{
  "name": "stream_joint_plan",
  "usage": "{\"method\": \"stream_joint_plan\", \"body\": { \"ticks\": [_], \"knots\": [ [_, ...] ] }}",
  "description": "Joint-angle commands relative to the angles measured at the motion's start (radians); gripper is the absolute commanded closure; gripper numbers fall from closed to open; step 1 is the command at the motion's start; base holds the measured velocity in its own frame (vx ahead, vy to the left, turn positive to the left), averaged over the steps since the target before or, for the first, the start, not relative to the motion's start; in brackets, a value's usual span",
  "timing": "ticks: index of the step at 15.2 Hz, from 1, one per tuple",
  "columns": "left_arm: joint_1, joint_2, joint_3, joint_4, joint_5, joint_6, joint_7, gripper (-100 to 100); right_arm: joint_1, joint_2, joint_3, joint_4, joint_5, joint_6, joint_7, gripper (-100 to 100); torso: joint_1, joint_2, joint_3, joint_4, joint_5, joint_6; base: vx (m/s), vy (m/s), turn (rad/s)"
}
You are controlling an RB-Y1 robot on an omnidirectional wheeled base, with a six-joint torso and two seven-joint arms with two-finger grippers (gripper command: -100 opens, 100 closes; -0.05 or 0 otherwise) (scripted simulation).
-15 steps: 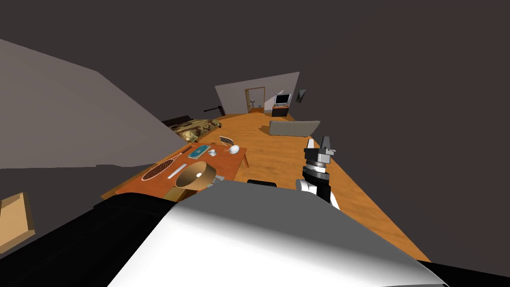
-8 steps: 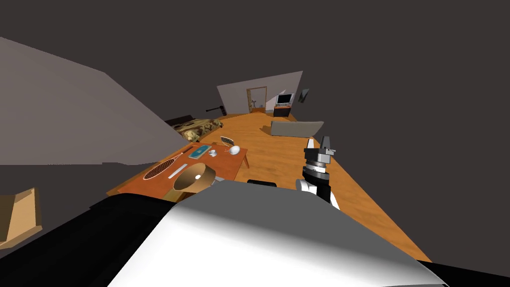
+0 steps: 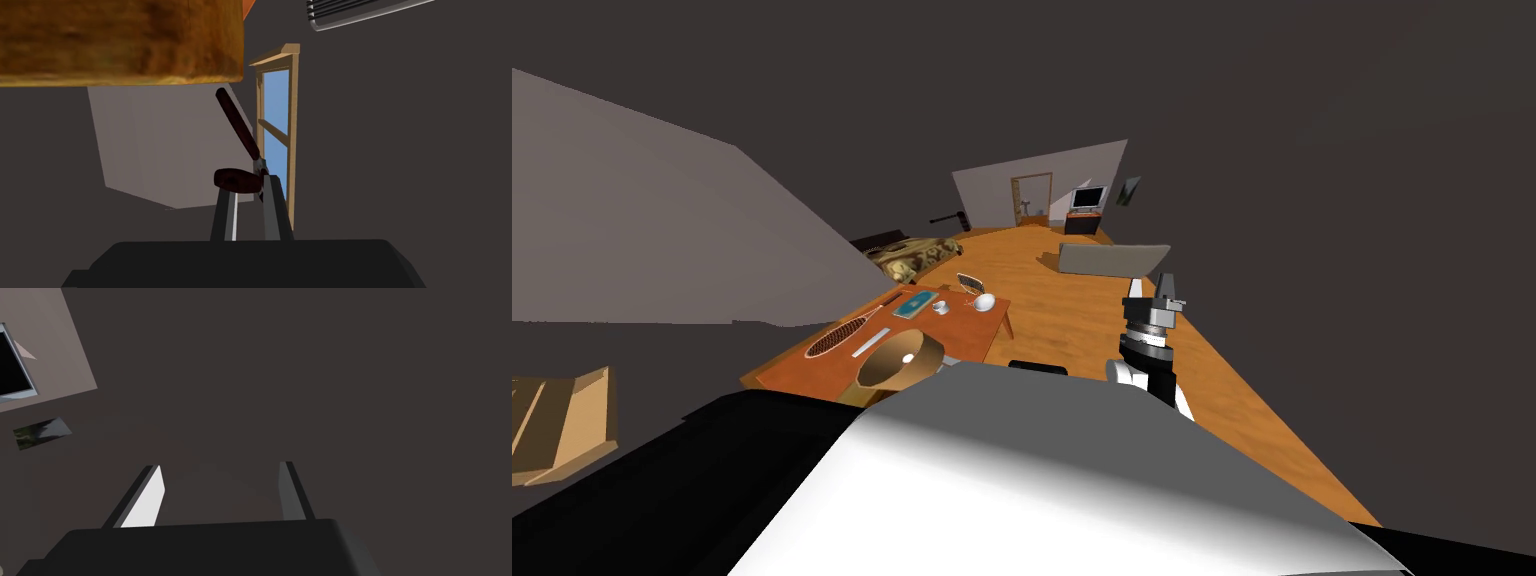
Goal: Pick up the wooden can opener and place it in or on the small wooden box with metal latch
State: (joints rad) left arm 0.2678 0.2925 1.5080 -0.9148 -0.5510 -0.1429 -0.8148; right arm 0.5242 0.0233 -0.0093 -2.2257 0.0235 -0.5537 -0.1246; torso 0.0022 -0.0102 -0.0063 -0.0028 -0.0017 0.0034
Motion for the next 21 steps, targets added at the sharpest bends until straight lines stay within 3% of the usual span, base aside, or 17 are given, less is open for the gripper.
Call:
{"method": "stream_joint_plan", "body": {
  "ticks": [1, 2, 5, 8, 14, 15, 16, 20, 21],
  "knots": [
    [-0.012, 0.003, 0.015, 0.014, -0.021, -0.040, -0.006, 100, 0.000, 0.000, 0.000, 0.000, 0.000, 0.000, 0.000, 0, 0.000, 0.000, 0.000, 0.000, 0.000, 0.000, 0.034, -0.004, 0.044],
    [-0.027, 0.003, 0.033, 0.027, -0.047, -0.069, -0.011, 100, 0.000, 0.000, 0.000, 0.000, 0.000, 0.000, 0.000, 0, 0.000, 0.000, 0.000, 0.000, 0.000, 0.000, 0.043, 0.000, 0.068],
    [-0.041, 0.003, 0.050, 0.039, -0.071, -0.112, -0.016, 100, 0.000, 0.000, 0.000, 0.000, 0.000, 0.000, 0.000, 0, 0.000, 0.000, 0.000, 0.000, 0.000, 0.000, 0.045, 0.005, 0.062],
    [-0.078, 0.005, 0.091, 0.069, -0.127, -0.195, -0.028, 100, 0.000, 0.000, 0.000, 0.000, 0.000, 0.000, 0.000, 0, 0.001, -0.001, -0.001, 0.000, 0.000, 0.001, 0.048, 0.008, 0.071],
    [-0.115, 0.007, 0.125, 0.096, -0.177, -0.276, -0.036, 100, 0.000, 0.000, 0.000, 0.000, 0.000, 0.000, 0.000, 0, 0.001, -0.001, -0.001, -0.001, 0.000, 0.002, 0.046, 0.009, 0.037],
    [-0.105, 0.006, 0.119, 0.091, -0.167, -0.260, -0.032, 100, 0.000, 0.000, 0.000, 0.000, 0.000, 0.000, 0.000, 0, 0.001, -0.001, -0.001, -0.001, 0.001, 0.002, 0.024, 0.008, -0.001],
    [-0.106, 0.005, 0.119, 0.091, -0.169, -0.265, -0.032, -100, 0.000, 0.000, 0.000, 0.000, 0.000, 0.000, 0.000, 0, 0.001, 0.000, 0.000, -0.001, 0.000, 0.002, 0.010, 0.003, -0.004],
    [-0.106, 0.005, 0.119, 0.091, -0.169, -0.265, -0.032, -100, 0.000, 0.000, 0.000, 0.000, 0.000, 0.000, 0.000, 0, 0.001, 0.002, 0.001, 0.000, 0.000, 0.001, 0.001, 0.000, 0.000],
    [-0.094, 0.038, 0.089, 0.093, -0.160, -0.233, -0.006, -100, 0.000, 0.000, 0.000, 0.000, 0.000, 0.000, 0.000, 0, 0.001, 0.002, 0.001, 0.000, 0.000, 0.001, -0.014, -0.035, -0.017]
  ]
}}
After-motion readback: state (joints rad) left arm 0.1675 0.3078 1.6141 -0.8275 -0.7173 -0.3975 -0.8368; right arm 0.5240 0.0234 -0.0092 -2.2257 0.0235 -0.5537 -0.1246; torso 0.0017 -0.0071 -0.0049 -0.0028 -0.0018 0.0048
